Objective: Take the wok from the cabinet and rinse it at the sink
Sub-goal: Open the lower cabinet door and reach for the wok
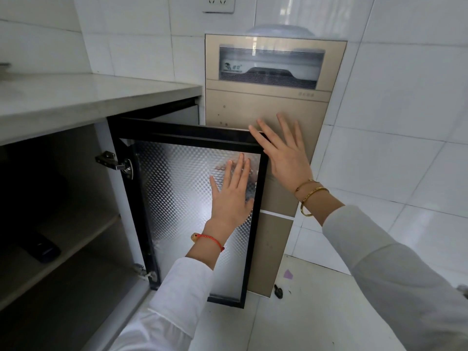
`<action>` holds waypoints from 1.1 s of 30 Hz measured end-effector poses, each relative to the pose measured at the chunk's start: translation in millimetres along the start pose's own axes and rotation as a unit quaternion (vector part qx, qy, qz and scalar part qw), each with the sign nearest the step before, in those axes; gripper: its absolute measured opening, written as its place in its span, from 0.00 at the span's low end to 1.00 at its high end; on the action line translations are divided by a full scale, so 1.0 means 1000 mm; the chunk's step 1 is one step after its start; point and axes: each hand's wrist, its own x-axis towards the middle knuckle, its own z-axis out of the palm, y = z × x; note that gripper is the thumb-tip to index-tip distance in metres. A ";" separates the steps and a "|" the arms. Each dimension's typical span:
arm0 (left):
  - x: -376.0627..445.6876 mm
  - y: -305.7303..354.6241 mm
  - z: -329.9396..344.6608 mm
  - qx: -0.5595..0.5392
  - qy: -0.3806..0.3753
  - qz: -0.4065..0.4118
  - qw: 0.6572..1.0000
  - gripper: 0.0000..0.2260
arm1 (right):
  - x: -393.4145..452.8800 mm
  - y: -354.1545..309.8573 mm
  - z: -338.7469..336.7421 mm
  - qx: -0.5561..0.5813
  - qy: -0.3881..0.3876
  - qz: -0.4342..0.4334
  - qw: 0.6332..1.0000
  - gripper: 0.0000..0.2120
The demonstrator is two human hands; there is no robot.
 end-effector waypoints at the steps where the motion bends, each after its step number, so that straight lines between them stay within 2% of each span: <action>1: 0.000 0.001 0.000 -0.001 0.001 0.000 1.000 0.40 | -0.001 0.000 0.000 -0.002 0.001 -0.001 1.000 0.40; 14: -0.019 0.007 -0.019 0.007 -0.025 -0.006 1.000 0.38 | -0.008 -0.008 -0.016 0.020 0.003 -0.019 1.000 0.42; 21: -0.035 0.010 -0.029 0.027 -0.016 -0.025 0.999 0.36 | -0.013 -0.014 -0.034 0.052 0.018 -0.026 0.998 0.38; 25: -0.052 0.004 -0.046 0.042 -0.009 -0.047 0.998 0.34 | -0.015 -0.024 -0.051 0.084 0.039 -0.036 0.995 0.30; 28: -0.069 -0.003 -0.064 0.045 0.003 -0.070 0.997 0.34 | -0.012 -0.040 -0.063 0.128 0.055 -0.059 0.989 0.24; 33: -0.107 -0.017 -0.097 0.070 0.036 -0.116 0.990 0.33 | -0.008 -0.079 -0.083 0.240 0.065 -0.081 0.965 0.23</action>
